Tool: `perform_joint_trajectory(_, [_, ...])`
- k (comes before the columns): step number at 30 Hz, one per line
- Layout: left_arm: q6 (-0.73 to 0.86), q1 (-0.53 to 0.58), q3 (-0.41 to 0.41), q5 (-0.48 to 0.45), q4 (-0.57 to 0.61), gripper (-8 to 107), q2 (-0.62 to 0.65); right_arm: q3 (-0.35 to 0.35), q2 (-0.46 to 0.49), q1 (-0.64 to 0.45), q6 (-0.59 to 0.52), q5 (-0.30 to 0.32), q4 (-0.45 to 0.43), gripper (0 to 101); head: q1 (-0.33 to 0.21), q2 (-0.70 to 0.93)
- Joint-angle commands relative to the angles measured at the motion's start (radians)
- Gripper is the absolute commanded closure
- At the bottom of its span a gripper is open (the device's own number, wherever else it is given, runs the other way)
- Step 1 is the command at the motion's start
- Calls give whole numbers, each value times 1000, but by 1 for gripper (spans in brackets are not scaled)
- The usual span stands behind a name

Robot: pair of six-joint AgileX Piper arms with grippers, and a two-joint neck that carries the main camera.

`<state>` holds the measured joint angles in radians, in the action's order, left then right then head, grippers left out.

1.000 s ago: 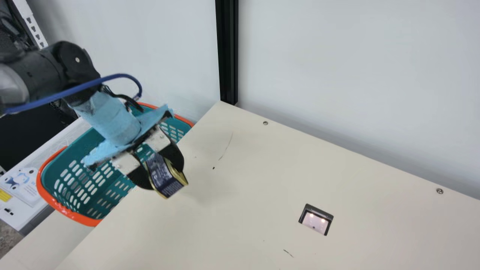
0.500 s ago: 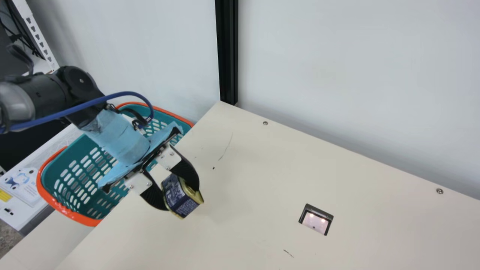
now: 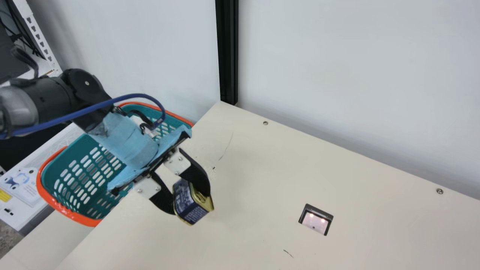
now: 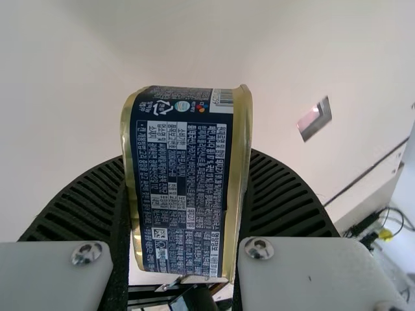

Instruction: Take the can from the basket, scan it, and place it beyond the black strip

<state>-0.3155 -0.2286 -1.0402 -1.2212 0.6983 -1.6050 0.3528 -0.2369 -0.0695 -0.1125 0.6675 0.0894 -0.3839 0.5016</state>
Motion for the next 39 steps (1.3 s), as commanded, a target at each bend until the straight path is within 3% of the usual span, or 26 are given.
perform_joint_trajectory(1, [34,8,15,1,14,89,7,0,0,0,0,0,0,0,-46,24])
perform_joint_trajectory(10, [145,-9,77,1,96,89,42,0,0,0,0,0,0,0,-46,24])
perform_joint_trajectory(20, [232,3,186,1,354,89,40,0,0,0,0,0,0,0,-46,24])
perform_joint_trajectory(31, [209,-9,183,1,364,89,54,0,0,0,0,0,0,0,-46,24])
perform_joint_trajectory(39, [276,21,224,1,516,89,14,0,0,0,0,0,0,0,-46,24])
